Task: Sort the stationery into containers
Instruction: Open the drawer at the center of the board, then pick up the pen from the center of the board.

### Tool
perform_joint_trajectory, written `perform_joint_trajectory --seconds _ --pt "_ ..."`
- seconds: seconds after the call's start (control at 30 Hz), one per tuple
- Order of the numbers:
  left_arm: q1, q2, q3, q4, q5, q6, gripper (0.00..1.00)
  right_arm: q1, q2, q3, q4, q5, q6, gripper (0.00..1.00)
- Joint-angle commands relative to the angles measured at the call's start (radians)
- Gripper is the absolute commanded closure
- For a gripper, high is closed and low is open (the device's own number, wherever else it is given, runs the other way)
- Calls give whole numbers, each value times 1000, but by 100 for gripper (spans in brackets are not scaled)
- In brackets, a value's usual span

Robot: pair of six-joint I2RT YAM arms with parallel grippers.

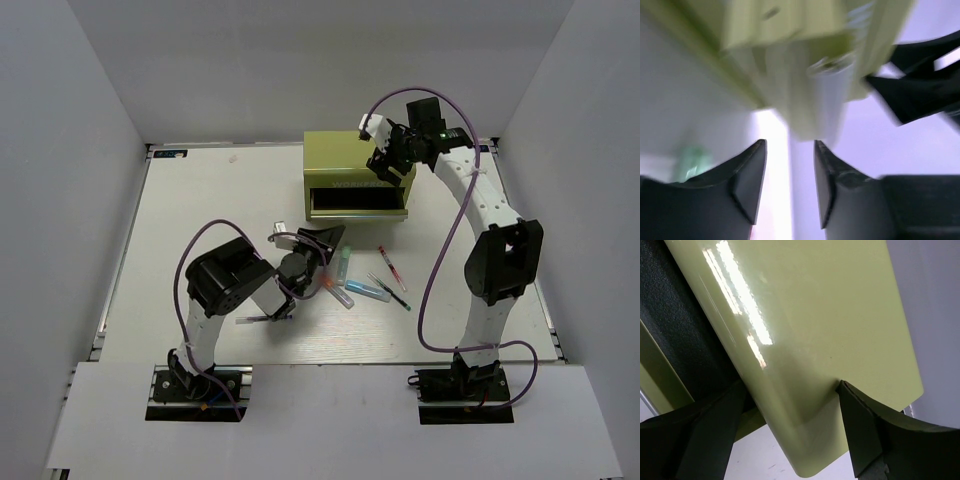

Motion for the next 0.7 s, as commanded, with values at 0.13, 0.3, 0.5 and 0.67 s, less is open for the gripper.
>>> perform_joint_trajectory --seconds 0.13,0.3,0.5,0.67 --pt "-16 -75 -47 188 -3 41 25 -12 -61 -99 1 -34 2 19" --pt "-16 -152 -88 188 35 76 22 -14 -162 -178 -8 -86 -32 17" --pt "-6 -307 -258 93 81 86 13 -14 -380 -372 50 -157 -66 19" --pt "5 -551 -370 -128 123 121 11 -15 -512 -548 72 -266 -69 30"
